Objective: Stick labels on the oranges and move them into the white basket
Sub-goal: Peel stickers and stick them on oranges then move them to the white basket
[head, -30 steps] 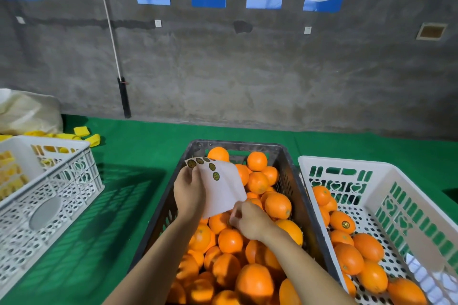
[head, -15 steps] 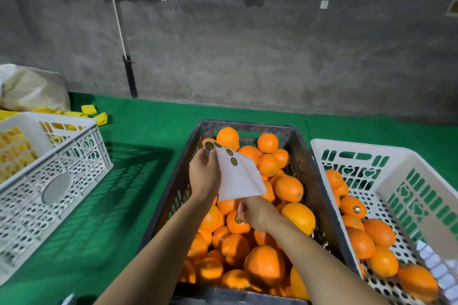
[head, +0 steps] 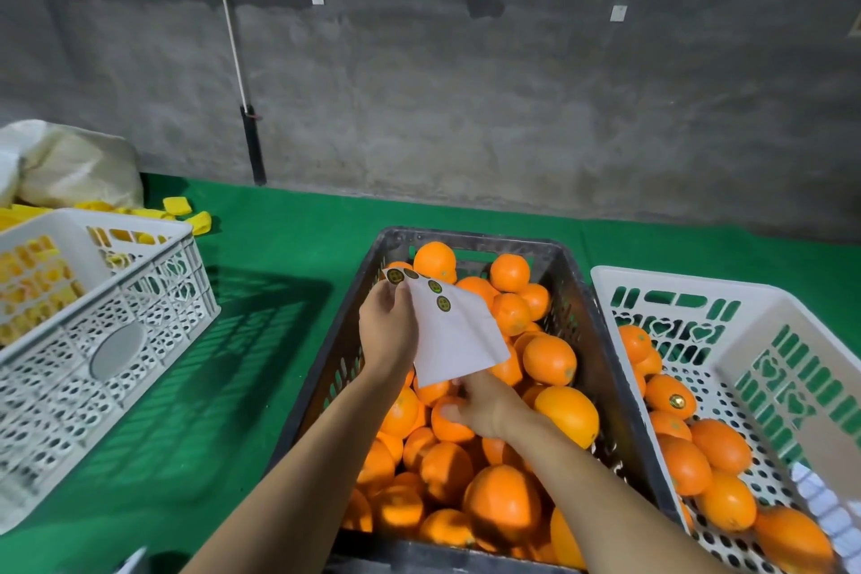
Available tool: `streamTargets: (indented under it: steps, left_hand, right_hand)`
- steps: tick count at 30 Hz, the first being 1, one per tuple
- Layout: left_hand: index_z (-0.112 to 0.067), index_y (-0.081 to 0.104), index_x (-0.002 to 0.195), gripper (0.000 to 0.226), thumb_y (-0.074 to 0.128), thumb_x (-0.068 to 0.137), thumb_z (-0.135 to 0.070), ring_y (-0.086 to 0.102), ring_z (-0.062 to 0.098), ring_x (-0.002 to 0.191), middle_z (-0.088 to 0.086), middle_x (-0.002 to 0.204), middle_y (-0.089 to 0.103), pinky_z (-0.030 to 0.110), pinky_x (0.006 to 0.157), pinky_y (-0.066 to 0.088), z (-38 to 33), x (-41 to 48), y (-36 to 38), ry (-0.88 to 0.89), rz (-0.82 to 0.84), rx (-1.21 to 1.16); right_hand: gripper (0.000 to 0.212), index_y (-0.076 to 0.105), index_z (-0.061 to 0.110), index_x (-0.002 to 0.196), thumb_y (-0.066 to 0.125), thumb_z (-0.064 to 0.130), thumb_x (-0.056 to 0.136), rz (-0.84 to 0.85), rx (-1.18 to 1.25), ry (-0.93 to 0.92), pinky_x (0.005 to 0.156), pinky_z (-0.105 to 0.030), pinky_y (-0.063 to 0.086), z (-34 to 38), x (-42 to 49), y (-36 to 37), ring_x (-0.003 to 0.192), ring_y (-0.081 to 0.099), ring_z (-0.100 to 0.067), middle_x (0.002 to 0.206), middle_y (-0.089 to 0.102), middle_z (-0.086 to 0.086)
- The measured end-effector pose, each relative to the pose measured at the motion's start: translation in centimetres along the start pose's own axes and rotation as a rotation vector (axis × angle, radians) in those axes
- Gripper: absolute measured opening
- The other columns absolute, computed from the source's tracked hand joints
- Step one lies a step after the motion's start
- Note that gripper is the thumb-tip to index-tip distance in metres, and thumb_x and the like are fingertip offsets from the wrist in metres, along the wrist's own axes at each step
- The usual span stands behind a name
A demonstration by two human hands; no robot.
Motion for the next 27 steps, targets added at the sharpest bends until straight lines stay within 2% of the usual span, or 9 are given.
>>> streamTargets:
  steps: [2,4,10,13,15,17,21,24,27]
  left_hand:
    - [-0.003,0.061,0.091,0.029,0.047,0.102,-0.027,0.058,0.024,0.075,0.018,0.086,0.064,0.036,0.065,0.041,0.0,0.0,0.0,0.001,-0.007,0.003]
    - [-0.001,0.06,0.091,0.031,0.046,0.102,-0.026,0.054,0.021,0.073,0.021,0.086,0.062,0.037,0.064,0.039,0.0,-0.1,0.0,0.0,-0.01,0.01]
    - [-0.005,0.06,0.088,0.029,0.047,0.102,-0.027,0.054,0.017,0.072,0.015,0.081,0.061,0.034,0.064,0.04,0.0,-0.1,-0.1,-0.002,-0.02,0.015]
    - [-0.016,0.06,0.083,0.025,0.048,0.102,-0.027,0.057,0.016,0.075,0.0,0.078,0.061,0.032,0.065,0.044,0.2,0.1,-0.4,-0.009,-0.047,-0.014]
    - [-0.021,0.058,0.078,0.026,0.049,0.102,-0.026,0.055,0.014,0.073,-0.005,0.075,0.06,0.032,0.063,0.043,0.1,0.2,-1.0,0.001,-0.091,-0.061]
    - [-0.021,0.058,0.081,0.025,0.047,0.102,-0.027,0.058,0.015,0.078,-0.003,0.082,0.063,0.034,0.068,0.044,0.3,0.2,-1.6,-0.016,-0.138,-0.122]
    - [-0.01,0.052,0.088,0.024,0.039,0.104,-0.021,0.052,0.021,0.081,0.003,0.087,0.057,0.033,0.069,0.04,1.7,0.6,-2.9,-0.153,-0.275,-0.254]
    - [-0.004,0.058,0.124,0.03,0.037,0.102,-0.011,0.059,0.027,0.1,0.011,0.115,0.063,0.039,0.093,0.047,3.8,0.5,-3.2,-0.366,-0.333,-0.424]
    - [-0.006,0.055,0.135,0.04,0.039,0.098,-0.003,0.059,0.036,0.115,0.017,0.129,0.062,0.048,0.104,0.047,4.9,0.6,-2.0,-0.495,-0.261,-0.53]
  right_hand:
    - [0.06,0.054,0.015,0.133,0.072,0.045,0.084,0.12,-0.189,0.033,0.102,-0.042,0.048,-0.3,-0.3,1.2,0.124,0.052,-0.028,0.14,0.047,-0.006]
    - [0.074,0.045,0.014,0.145,0.07,0.052,0.086,0.129,-0.325,0.066,0.108,-0.043,0.044,-0.4,-0.3,1.3,0.133,0.045,-0.03,0.154,0.033,-0.005]
    - [0.06,0.053,0.014,0.135,0.066,0.051,0.089,0.055,-0.438,0.046,0.1,-0.04,0.048,0.5,-0.6,0.9,0.124,0.053,-0.029,0.143,0.046,-0.007]
    - [0.037,0.062,0.018,0.1,0.065,0.051,0.083,-0.02,-0.277,0.076,0.07,-0.032,0.048,0.1,-0.9,-0.4,0.095,0.061,-0.022,0.1,0.061,-0.003]
    - [0.035,0.054,0.019,0.073,0.066,0.053,0.074,-0.117,-0.102,0.078,0.054,-0.031,0.037,0.0,-1.1,-1.8,0.072,0.056,-0.02,0.071,0.054,0.001]
    - [0.041,0.044,0.02,0.061,0.066,0.053,0.066,-0.231,0.043,0.045,0.05,-0.033,0.031,0.5,-1.5,-3.5,0.061,0.049,-0.02,0.061,0.048,0.002]
    - [0.044,0.05,0.019,0.081,0.065,0.058,0.066,-0.474,0.188,0.017,0.058,-0.036,0.036,1.4,-2.8,-7.4,0.08,0.056,-0.024,0.094,0.053,-0.002]
    - [0.042,0.055,0.015,0.088,0.068,0.05,0.07,-0.686,0.443,0.012,0.063,-0.039,0.045,0.3,-4.1,-10.5,0.08,0.057,-0.023,0.102,0.055,-0.006]
    - [0.038,0.064,0.013,0.106,0.071,0.04,0.08,-0.846,0.867,0.053,0.078,-0.041,0.056,-2.3,-5.4,-12.6,0.091,0.063,-0.02,0.109,0.062,-0.008]
Point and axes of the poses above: each hand's wrist, its own x-axis towards the middle knuckle, its own y-axis out of the palm, z = x × y, the point moved 9 cm from there along x, towards the middle knuckle
